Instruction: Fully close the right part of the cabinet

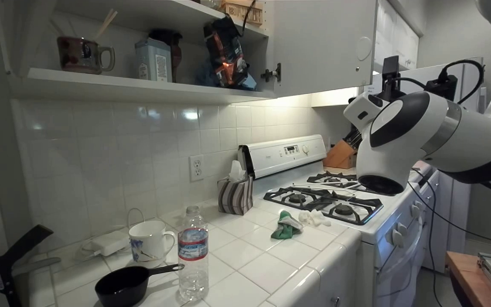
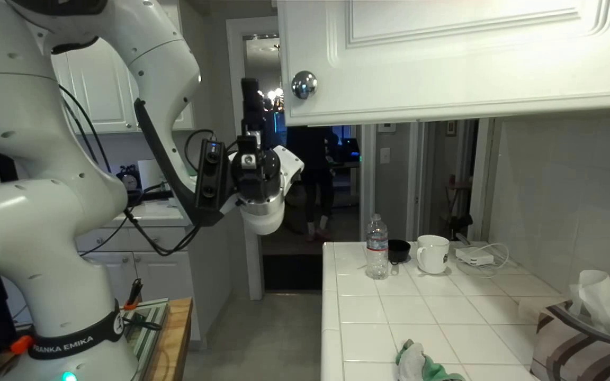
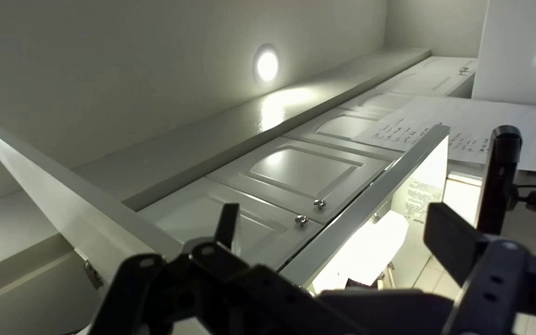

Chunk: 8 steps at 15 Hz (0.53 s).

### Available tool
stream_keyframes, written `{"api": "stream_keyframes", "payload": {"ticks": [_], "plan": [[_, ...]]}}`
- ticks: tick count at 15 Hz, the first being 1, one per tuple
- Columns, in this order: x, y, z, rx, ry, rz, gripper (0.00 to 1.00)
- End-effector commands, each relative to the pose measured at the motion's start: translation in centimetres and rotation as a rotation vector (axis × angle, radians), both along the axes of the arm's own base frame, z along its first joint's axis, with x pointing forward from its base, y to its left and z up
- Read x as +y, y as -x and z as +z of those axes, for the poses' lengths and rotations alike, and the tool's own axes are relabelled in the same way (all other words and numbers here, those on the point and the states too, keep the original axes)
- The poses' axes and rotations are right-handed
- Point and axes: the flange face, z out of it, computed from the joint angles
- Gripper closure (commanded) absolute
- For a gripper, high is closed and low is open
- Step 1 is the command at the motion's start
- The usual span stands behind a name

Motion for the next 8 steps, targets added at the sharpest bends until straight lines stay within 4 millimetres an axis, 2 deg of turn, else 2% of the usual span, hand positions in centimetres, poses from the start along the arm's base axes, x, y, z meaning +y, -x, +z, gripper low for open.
{"api": "stream_keyframes", "payload": {"ticks": [1, 2, 5, 8], "plan": [[1.1, 1.6, -0.4, -0.085, -0.036, -0.018, 0.00], [0.6, 0.8, -0.4, -0.039, -0.023, -0.007, 0.00], [1.2, 1.2, -0.7, -0.055, -0.034, -0.005, 0.00], [1.1, 0.2, 0.4, -0.064, -0.025, -0.010, 0.00]]}}
